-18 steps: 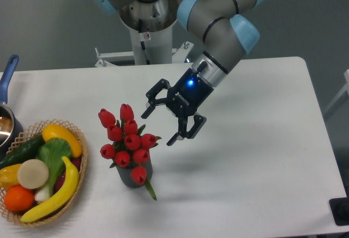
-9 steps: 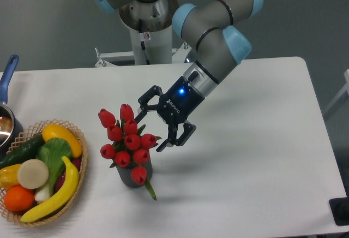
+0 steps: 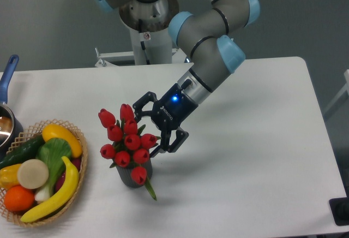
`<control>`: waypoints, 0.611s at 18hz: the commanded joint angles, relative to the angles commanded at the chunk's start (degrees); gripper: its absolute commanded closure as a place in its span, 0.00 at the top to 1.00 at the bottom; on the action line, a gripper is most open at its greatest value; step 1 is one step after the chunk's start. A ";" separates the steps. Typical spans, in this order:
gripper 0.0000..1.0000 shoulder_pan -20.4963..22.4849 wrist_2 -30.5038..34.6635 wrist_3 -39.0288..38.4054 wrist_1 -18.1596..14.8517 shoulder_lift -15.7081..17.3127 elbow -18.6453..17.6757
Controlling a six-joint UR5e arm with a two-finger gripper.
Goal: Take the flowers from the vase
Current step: 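Position the gripper around the tulip stems and close it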
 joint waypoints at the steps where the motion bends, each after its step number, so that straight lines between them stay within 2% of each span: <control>1: 1.00 -0.09 0.00 0.09 0.00 -0.52 0.00; 11: 1.00 -1.93 -0.26 1.23 0.44 -2.02 0.97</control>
